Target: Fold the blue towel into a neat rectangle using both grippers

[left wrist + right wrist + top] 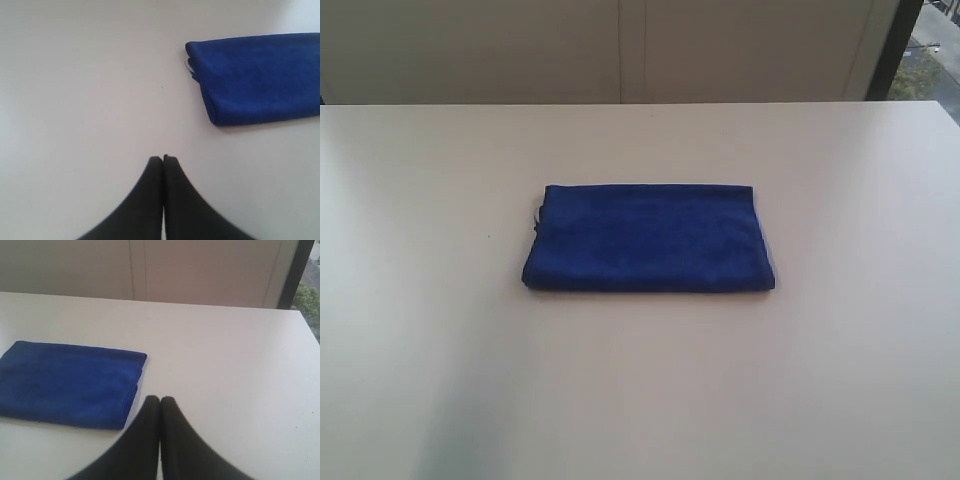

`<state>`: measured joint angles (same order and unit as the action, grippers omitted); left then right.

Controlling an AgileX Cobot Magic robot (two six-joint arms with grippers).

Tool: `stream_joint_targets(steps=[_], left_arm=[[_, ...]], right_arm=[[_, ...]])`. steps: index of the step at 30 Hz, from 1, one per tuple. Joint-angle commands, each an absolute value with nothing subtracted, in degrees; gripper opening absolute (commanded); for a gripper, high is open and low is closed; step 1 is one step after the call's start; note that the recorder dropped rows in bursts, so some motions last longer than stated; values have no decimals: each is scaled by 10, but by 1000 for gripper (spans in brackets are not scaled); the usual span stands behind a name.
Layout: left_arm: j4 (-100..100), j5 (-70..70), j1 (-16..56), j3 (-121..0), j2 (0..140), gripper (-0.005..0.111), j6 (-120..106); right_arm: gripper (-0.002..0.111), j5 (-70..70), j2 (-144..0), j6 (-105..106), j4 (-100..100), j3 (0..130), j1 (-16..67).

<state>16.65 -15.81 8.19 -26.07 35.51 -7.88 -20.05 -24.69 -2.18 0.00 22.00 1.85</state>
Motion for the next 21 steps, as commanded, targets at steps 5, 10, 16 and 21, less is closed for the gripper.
stream_joint_targets(steps=[5,10,16,21], left_arm=[[171,-161,81,-257,350,0,-76],[171,-161,81,-257,350,0,-76],[171,-161,81,-257,350,0,-76],[171,-161,81,-257,350,0,-76]], right_arm=[[0,-179,-203,-23,0,125,16],[0,-179,-153,-23,0,79,16],[0,-178,-92,-23,0,49,16],[0,-184,-43,-23,0,23,9]])
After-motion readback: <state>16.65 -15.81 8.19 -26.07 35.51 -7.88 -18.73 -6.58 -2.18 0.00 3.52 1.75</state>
